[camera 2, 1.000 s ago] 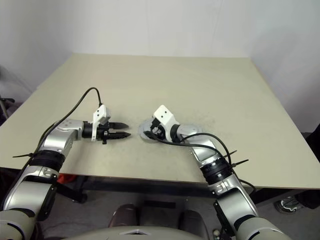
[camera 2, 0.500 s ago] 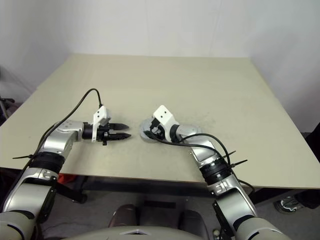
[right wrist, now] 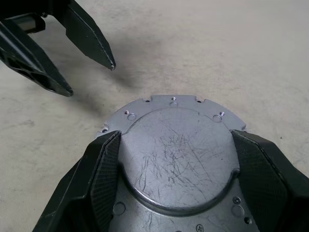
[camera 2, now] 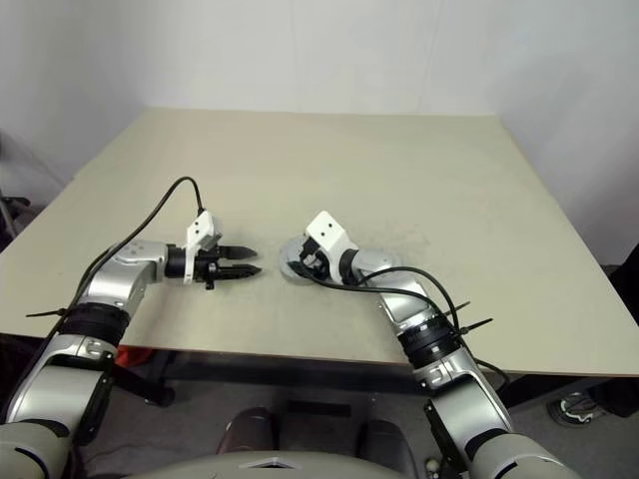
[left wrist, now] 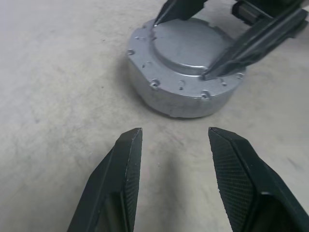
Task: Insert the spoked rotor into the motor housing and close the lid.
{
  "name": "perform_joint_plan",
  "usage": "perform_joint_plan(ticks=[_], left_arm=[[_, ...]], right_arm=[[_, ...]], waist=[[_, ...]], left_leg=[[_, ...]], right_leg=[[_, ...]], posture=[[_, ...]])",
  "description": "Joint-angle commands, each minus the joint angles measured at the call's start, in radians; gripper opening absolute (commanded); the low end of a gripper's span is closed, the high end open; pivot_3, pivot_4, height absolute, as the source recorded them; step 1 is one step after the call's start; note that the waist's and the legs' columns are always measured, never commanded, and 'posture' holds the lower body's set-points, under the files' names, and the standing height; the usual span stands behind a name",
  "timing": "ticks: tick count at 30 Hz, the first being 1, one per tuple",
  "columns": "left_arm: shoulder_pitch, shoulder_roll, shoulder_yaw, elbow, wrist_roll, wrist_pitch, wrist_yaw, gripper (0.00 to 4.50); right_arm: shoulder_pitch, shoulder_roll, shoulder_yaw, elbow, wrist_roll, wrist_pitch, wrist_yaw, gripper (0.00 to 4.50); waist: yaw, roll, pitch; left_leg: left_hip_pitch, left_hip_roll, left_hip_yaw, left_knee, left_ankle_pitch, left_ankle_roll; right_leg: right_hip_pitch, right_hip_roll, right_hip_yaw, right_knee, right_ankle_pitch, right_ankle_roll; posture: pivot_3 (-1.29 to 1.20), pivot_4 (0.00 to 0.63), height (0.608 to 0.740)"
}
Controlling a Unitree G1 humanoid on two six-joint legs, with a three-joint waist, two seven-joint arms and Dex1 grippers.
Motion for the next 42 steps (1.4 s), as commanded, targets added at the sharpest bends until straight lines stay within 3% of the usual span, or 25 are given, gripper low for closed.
perform_joint_plan(ticks=[1,8,14,18,28,42], left_arm=[[-0.019,-0.01,0.025,-0.042,-0.038,0.022,0.001,2.3],[-0.062,-0.035,0.03,-0.024,-0.055,0.063,0.024,4.48],[-0.093,-0.059,0.022,-0.005,-0.043,0.091,0.056,4.48],[-0.108,-0.072,0.035,0.016,-0.063,0.097,0.042,3.55],[-0.163,-0.112,0.019,0.083,-0.052,0.101,0.033,0.04],[-0.111,-0.096,-0.041,0.049,0.022,0.078,0.042,0.04]], right_arm=[[-0.001,-0.014,0.01,0.016,-0.026,0.004,0.0,3.1],[0.006,-0.022,0.005,0.007,-0.028,-0.001,-0.001,3.1],[0.012,-0.027,-0.003,-0.008,-0.023,0.005,-0.004,3.1],[0.013,-0.026,-0.003,-0.009,-0.024,0.006,-0.007,3.1],[0.001,-0.021,-0.007,0.006,-0.025,0.005,-0.016,3.1],[0.007,-0.014,-0.014,-0.003,-0.019,0.01,-0.028,3.1]], waist=[[0.0,0.0,0.0],[0.0,0.0,0.0],[0.001,0.0,0.0],[0.001,0.0,0.0],[0.002,0.0,0.0],[0.002,0.0,0.0]], left_leg=[[0.0,0.0,0.0,0.0,0.0,0.0],[0.0,0.0,0.0,0.001,0.0,0.0],[0.0,0.0,0.0,0.001,0.0,0.0],[-0.001,0.0,0.0,0.001,0.0,0.0],[-0.001,0.0,-0.001,0.001,0.0,0.0],[0.0,0.0,-0.001,0.002,0.0,0.0]], right_leg=[[0.0,0.0,0.0,0.0,0.0,0.0],[0.0,0.0,0.0,0.0,0.0,0.0],[0.0,0.0,0.0,0.0,0.0,0.0],[0.0,0.0,0.0,0.0,0.0,0.0],[0.001,0.0,0.0,0.0,0.0,0.0],[0.001,0.0,0.0,0.0,0.0,0.0]], posture=[[0.0,0.0,0.74],[0.0,0.0,0.74],[0.0,0.0,0.74],[0.0,0.0,0.74],[0.0,0.0,0.74],[0.0,0.0,0.74]])
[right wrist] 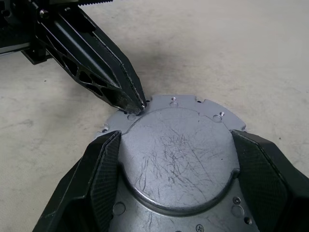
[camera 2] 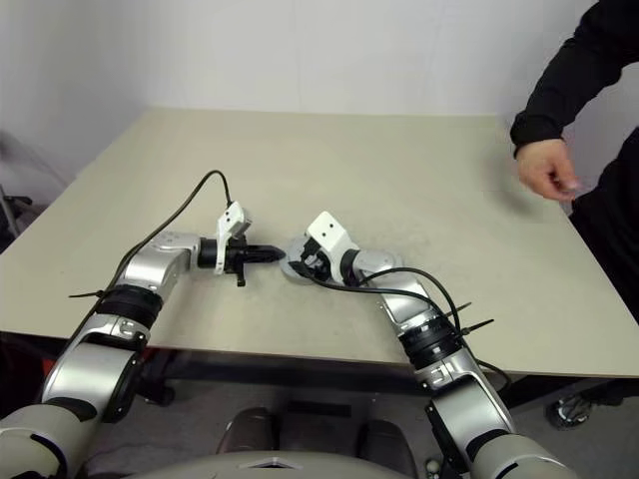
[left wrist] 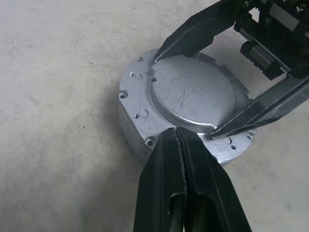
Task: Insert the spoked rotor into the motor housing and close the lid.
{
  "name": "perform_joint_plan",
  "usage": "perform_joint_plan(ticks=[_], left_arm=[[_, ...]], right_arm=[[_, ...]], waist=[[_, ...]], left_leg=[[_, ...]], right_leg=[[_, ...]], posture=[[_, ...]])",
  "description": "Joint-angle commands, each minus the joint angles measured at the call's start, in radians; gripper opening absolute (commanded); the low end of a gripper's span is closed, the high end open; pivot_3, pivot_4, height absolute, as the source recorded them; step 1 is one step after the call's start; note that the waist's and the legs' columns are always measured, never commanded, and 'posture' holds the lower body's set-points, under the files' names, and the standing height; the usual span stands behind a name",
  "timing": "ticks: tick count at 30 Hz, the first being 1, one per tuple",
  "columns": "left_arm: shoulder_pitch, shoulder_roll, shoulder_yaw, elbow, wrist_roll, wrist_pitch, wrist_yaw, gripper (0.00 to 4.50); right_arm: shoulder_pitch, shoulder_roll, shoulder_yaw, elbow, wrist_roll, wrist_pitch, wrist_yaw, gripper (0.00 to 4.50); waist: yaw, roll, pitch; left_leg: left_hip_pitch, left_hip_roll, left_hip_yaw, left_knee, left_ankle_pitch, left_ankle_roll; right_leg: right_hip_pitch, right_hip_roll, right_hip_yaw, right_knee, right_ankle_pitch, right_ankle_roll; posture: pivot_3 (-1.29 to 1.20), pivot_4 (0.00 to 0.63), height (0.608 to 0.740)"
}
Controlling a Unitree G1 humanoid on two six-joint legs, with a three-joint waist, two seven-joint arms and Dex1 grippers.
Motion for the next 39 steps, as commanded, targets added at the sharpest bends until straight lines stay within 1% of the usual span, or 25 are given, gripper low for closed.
perform_joint_plan(ticks=[1,9,10,12,15,17,20,23,25,29,33,37,39], left_arm=[[0.011,0.013,-0.004,-0.046,0.006,-0.002,0.004,0.04],[0.04,0.011,-0.007,-0.09,0.009,0.017,0.013,0.04],[0.041,0.011,-0.007,-0.091,0.008,0.019,0.014,0.0],[0.041,0.009,-0.007,-0.09,0.008,0.021,0.014,0.0],[0.041,0.008,-0.007,-0.088,0.009,0.02,0.016,0.0],[0.039,0.007,-0.007,-0.086,0.009,0.019,0.017,0.0],[0.038,0.008,-0.007,-0.082,0.01,0.016,0.017,0.0],[0.036,0.008,-0.006,-0.076,0.011,0.011,0.018,0.0],[0.037,0.007,-0.006,-0.075,0.011,0.009,0.018,0.0],[0.038,0.006,-0.005,-0.069,0.012,0.0,0.017,0.0],[0.041,0.003,-0.005,-0.069,0.013,-0.005,0.019,0.0],[0.049,0.005,-0.006,-0.079,0.011,-0.005,0.018,0.0],[0.051,0.007,-0.006,-0.082,0.011,-0.004,0.018,0.0]], right_arm=[[0.002,-0.01,-0.015,0.0,-0.016,0.015,-0.019,3.1],[0.001,-0.01,-0.029,-0.021,0.019,0.033,0.013,3.1],[0.001,-0.012,-0.028,-0.031,0.02,0.027,0.017,3.85],[0.002,-0.011,-0.032,-0.061,0.02,0.002,0.015,4.42],[0.008,-0.017,-0.045,-0.117,0.044,0.001,0.03,4.47],[0.016,-0.021,-0.079,-0.2,0.104,0.048,0.057,4.47],[0.017,-0.017,-0.133,-0.274,0.169,0.124,0.052,4.47],[-0.004,0.011,-0.259,-0.307,0.268,0.266,-0.01,4.47],[-0.022,0.032,-0.358,-0.29,0.325,0.389,-0.079,4.47],[-0.028,0.055,-0.516,-0.246,0.4,0.66,-0.197,4.47],[-0.027,0.107,-0.665,-0.227,0.436,0.879,-0.3,4.47],[-0.037,0.159,-0.768,-0.225,0.439,1.02,-0.356,4.47],[-0.07,0.211,-0.854,-0.211,0.437,1.085,-0.382,4.47]], waist=[[0.0,0.0,0.0],[0.0,0.0,0.0],[0.0,0.0,0.0],[0.0,0.0,0.0],[-0.002,0.0,0.0],[-0.002,0.0,0.0],[-0.001,0.0,0.0],[-0.001,0.0,0.0],[-0.001,0.0,0.0],[-0.001,0.0,0.0],[0.0,0.0,0.0],[0.001,0.001,0.0],[0.001,0.001,0.0]], left_leg=[[0.0,0.0,0.0,0.0,0.0,0.0],[0.001,0.0,0.0,0.0,0.0,0.0],[0.0,0.0,0.0,0.0,0.0,0.0],[0.0,0.0,0.0,0.0,0.0,0.0],[0.0,0.0,0.0,0.0,0.0,0.001],[0.0,0.0,0.0,-0.001,0.0,0.001],[-0.001,0.0,0.0,-0.001,-0.001,0.001],[0.0,0.0,0.0,-0.001,-0.001,0.001],[0.0,0.0,0.0,-0.001,-0.001,0.001],[0.0,0.0,0.0,-0.001,0.0,0.001],[0.0,0.0,0.0,-0.003,0.0,0.0],[0.0,0.0,0.0,-0.003,0.0,0.0],[0.0,0.0,0.0,-0.004,0.0,0.0]], right_leg=[[0.0,0.0,0.0,0.0,0.0,0.0],[0.001,0.0,0.0,0.0,0.0,0.0],[0.001,0.0,0.0,0.0,0.0,0.0],[0.001,0.0,0.0,-0.001,0.0,0.0],[0.0,0.0,0.0,-0.001,0.0,0.0],[-0.001,0.0,0.0,-0.001,0.0,0.0],[-0.001,0.0,0.0,-0.001,0.0,0.0],[0.0,0.0,0.0,-0.001,0.0,0.0],[0.0,0.0,0.0,-0.001,0.0,0.0],[0.0,0.0,0.0,-0.001,0.0,0.0],[-0.001,0.0,0.0,-0.002,0.0,0.0],[-0.002,0.0,0.0,-0.002,0.0,0.0],[-0.002,0.0,0.0,-0.002,0.0,0.0]], posture=[[0.0,0.0,0.74],[0.0,0.0,0.74],[0.0,0.0,0.74],[0.0,0.0,0.74],[0.0,0.0,0.74],[0.0,0.0,0.74],[0.0,0.0,0.74],[0.0,0.0,0.74],[0.0,0.0,0.74],[0.0,0.0,0.74],[0.0,0.0,0.74],[0.0,0.0,0.74],[0.0,0.0,0.74]])
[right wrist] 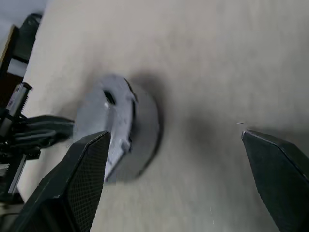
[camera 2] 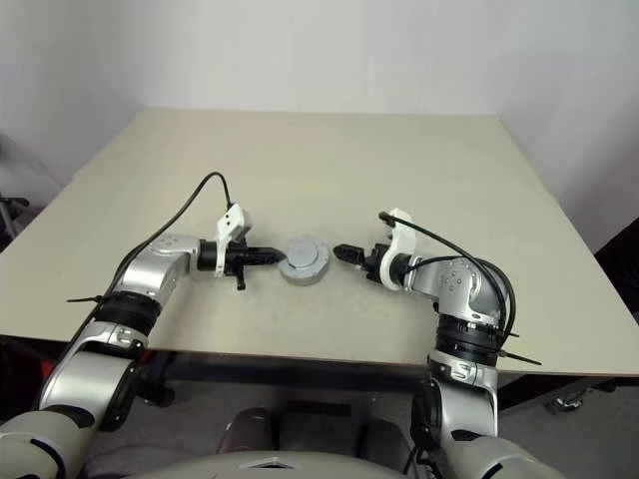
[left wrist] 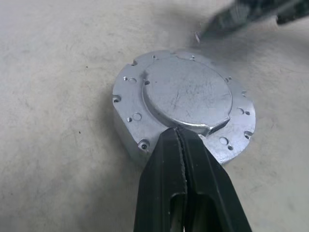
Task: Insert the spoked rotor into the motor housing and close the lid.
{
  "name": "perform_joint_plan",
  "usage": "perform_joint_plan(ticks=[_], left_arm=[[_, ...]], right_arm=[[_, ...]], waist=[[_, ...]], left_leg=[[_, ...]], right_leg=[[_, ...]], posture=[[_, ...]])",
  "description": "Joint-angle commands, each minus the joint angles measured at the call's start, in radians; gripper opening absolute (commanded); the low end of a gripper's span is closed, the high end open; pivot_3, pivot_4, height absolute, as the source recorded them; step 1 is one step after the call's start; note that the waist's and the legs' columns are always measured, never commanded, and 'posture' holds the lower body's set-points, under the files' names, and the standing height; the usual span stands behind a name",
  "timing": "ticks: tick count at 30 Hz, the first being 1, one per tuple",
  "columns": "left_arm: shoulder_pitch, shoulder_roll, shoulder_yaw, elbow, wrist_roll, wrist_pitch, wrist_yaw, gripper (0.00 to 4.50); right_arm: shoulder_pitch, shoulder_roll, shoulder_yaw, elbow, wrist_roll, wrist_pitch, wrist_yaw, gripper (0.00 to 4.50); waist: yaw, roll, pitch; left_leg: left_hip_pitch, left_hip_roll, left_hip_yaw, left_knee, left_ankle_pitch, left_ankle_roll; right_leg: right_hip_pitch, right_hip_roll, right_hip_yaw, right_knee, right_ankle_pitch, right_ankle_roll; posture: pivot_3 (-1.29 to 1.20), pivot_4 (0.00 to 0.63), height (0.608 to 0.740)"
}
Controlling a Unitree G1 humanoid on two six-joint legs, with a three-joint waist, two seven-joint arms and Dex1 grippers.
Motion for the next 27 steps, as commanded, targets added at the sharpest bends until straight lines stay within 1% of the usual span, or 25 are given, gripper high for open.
perform_joint_plan(ticks=[1,3,6,9,14,17,20,22,27], left_arm=[[0.008,0.008,-0.005,-0.007,0.005,-0.004,0.001,0.0],[0.004,0.012,-0.004,-0.002,0.006,-0.005,0.0,0.0],[-0.007,0.018,-0.001,0.008,0.009,-0.005,0.0,0.0],[-0.016,0.02,0.001,0.014,0.01,-0.005,0.002,0.0],[-0.023,0.026,0.002,0.011,0.01,-0.002,0.006,0.0],[-0.015,0.035,0.005,0.002,0.01,0.0,0.006,0.0],[-0.007,0.041,0.007,-0.009,0.008,0.004,0.01,0.0],[-0.004,0.044,0.008,-0.012,0.006,0.006,0.013,0.0],[0.011,0.049,0.011,-0.04,0.0,0.018,0.024,0.0]], right_arm=[[-0.077,0.075,-0.129,0.006,0.03,0.105,-0.046,4.47],[-0.098,0.117,-0.167,0.02,0.033,0.121,-0.067,4.47],[-0.11,0.177,-0.183,0.043,0.028,0.121,-0.094,4.47],[-0.122,0.215,-0.195,0.064,0.024,0.12,-0.105,4.47],[-0.145,0.23,-0.203,0.146,0.034,0.062,-0.108,4.47],[-0.165,0.232,-0.206,0.198,0.054,0.023,-0.111,4.47],[-0.188,0.242,-0.201,0.243,0.073,-0.008,-0.119,4.47],[-0.198,0.249,-0.188,0.266,0.086,-0.023,-0.12,4.47],[-0.202,0.263,-0.145,0.31,0.114,-0.047,-0.125,4.47]], waist=[[-0.001,0.0,0.0],[-0.001,0.0,0.0],[0.0,0.001,0.0],[0.002,0.001,0.0],[0.001,0.001,0.0],[-0.003,0.001,0.0],[-0.005,0.001,0.0],[-0.004,0.001,0.0],[-0.004,0.001,0.0]], left_leg=[[0.0,0.0,0.0,0.0,0.0,0.0],[0.001,0.0,0.0,-0.001,0.001,-0.001],[0.001,0.0,0.0,-0.002,0.002,-0.003],[0.0,0.0,0.0,-0.003,0.002,-0.003],[0.001,0.0,0.0,-0.003,0.002,-0.003],[0.002,0.0,0.0,-0.003,0.003,-0.005],[0.004,0.0,0.0,-0.004,0.004,-0.008],[0.004,0.0,0.0,-0.005,0.006,-0.011],[0.004,0.0,0.0,-0.005,0.006,-0.011]], right_leg=[[0.0,0.0,0.0,0.0,0.0,0.0],[0.0,0.0,0.0,0.0,0.0,0.0],[0.0,0.0,0.0,0.0,-0.001,0.002],[-0.001,0.0,0.0,0.0,0.0,0.0],[-0.001,0.0,0.0,0.0,-0.001,0.001],[0.0,0.0,0.0,0.0,-0.003,0.006],[0.0,0.0,0.0,0.002,-0.004,0.007],[-0.001,0.0,0.0,0.002,-0.004,0.007],[-0.001,0.0,0.0,0.002,-0.004,0.007]], posture=[[0.0,0.0,0.74],[0.0,0.0,0.74],[0.0,0.0,0.74],[0.0,0.0,0.74],[0.0,0.0,0.74],[0.0,0.0,0.74],[0.0,0.0,0.74],[0.0,0.0,0.74],[0.0,0.0,0.74]])
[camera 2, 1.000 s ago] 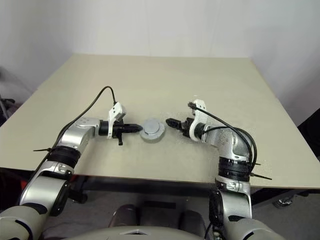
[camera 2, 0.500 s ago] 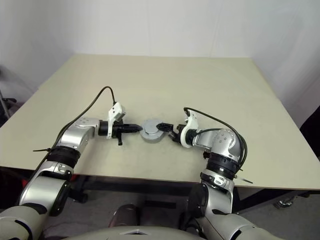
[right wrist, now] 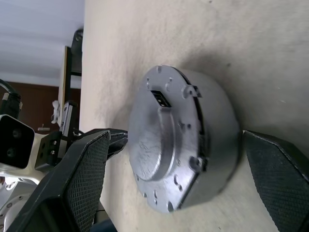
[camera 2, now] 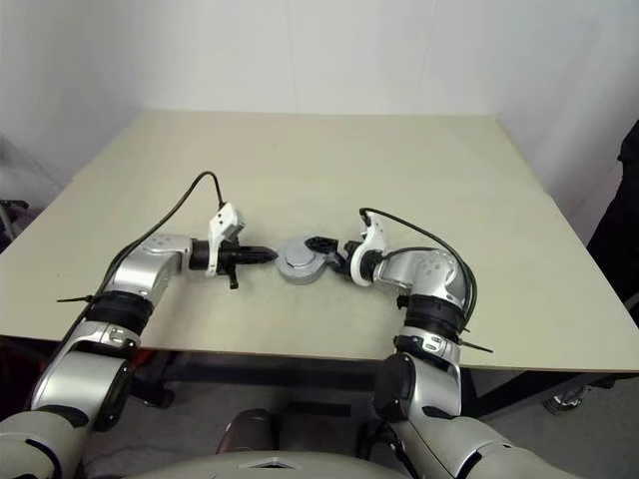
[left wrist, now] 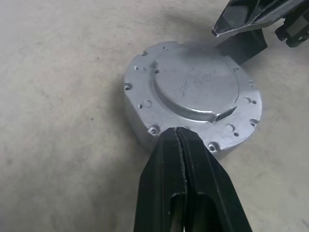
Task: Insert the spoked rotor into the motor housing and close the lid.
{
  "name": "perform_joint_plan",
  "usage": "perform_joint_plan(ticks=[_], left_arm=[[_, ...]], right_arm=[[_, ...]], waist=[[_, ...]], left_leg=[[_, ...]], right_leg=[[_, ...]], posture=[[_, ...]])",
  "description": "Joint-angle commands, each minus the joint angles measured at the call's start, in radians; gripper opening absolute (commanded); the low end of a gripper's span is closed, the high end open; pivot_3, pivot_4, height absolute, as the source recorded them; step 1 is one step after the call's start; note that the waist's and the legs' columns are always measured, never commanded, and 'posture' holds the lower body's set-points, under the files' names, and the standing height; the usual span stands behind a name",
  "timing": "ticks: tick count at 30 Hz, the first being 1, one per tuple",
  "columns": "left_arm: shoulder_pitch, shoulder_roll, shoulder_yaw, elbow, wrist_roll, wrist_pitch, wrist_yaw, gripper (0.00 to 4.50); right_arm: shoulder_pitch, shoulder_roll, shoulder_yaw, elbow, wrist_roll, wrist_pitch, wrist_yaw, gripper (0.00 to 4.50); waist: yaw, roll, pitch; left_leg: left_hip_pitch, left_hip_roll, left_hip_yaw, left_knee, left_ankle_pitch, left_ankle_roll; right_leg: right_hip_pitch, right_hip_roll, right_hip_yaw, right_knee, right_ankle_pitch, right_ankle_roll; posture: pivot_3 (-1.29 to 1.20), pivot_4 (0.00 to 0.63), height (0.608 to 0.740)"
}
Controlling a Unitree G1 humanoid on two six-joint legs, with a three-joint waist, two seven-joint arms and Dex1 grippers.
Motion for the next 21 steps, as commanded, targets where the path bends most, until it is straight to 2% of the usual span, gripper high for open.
perform_joint_plan(ticks=[1,3,21], left_arm=[[0.008,0.013,0.005,-0.041,-0.003,0.015,0.011,0.0],[0.013,0.015,0.006,-0.051,-0.004,0.019,0.014,0.0],[0.006,0.014,0.01,-0.043,-0.007,0.019,0.032,0.0]], right_arm=[[-0.044,0.091,0.037,0.024,0.047,-0.012,-0.004,4.47],[-0.047,0.094,0.044,0.032,0.06,-0.015,-0.004,4.47],[-0.058,0.116,0.16,0.107,0.118,-0.078,-0.014,4.47]], waist=[[0.0,0.0,0.0],[-0.001,0.0,0.0],[-0.007,0.0,0.0]], left_leg=[[0.0,0.0,0.0,0.0,0.0,0.0],[0.0,0.0,0.0,-0.001,0.0,0.0],[-0.001,0.0,0.0,-0.002,0.0,0.0]], right_leg=[[0.0,0.0,0.0,0.0,0.001,-0.001],[-0.001,0.0,0.0,0.0,0.003,-0.005],[-0.002,0.0,0.0,-0.001,0.001,-0.003]], posture=[[0.0,0.0,0.74],[0.0,0.0,0.74],[0.0,0.0,0.74]])
